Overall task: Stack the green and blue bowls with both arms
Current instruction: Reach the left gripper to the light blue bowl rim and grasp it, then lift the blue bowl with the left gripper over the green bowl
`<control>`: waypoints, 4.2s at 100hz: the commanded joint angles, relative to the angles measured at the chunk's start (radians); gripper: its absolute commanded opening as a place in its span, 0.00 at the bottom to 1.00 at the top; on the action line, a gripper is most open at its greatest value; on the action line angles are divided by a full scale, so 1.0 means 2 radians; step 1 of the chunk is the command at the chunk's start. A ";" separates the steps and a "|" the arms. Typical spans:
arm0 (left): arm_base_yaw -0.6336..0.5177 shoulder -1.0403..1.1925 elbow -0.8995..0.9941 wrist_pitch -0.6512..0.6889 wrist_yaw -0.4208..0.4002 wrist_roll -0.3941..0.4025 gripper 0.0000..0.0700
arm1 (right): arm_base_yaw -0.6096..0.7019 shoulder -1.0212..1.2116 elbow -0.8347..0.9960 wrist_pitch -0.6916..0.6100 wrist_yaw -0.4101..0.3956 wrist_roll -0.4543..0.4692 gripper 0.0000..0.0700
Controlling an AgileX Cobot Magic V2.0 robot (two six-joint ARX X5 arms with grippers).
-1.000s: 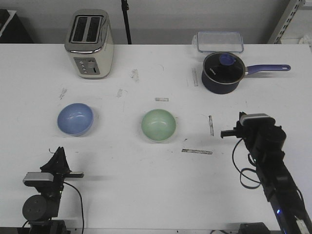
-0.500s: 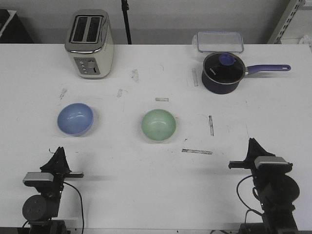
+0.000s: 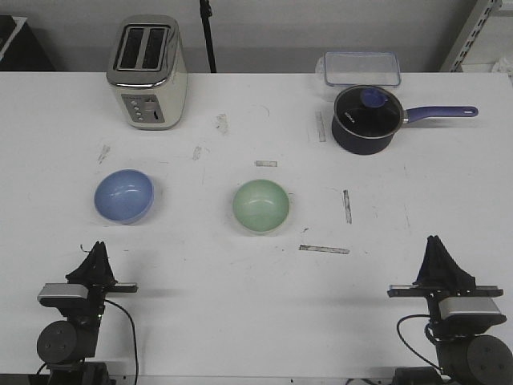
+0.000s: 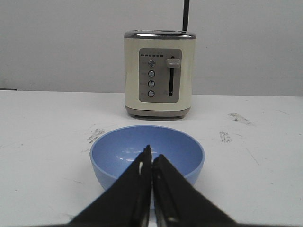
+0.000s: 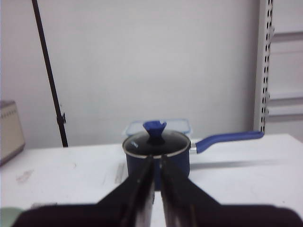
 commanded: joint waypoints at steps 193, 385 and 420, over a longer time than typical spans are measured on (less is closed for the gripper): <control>0.034 0.597 0.607 -0.483 0.051 -0.105 0.00 | 0.001 -0.003 0.003 0.006 0.000 0.006 0.02; 0.153 0.906 0.723 -0.520 0.188 -0.104 0.00 | 0.001 -0.003 0.003 0.005 -0.001 0.006 0.02; 0.090 0.906 0.808 -0.586 0.195 -0.104 0.00 | 0.001 -0.003 0.003 0.005 -0.001 0.006 0.02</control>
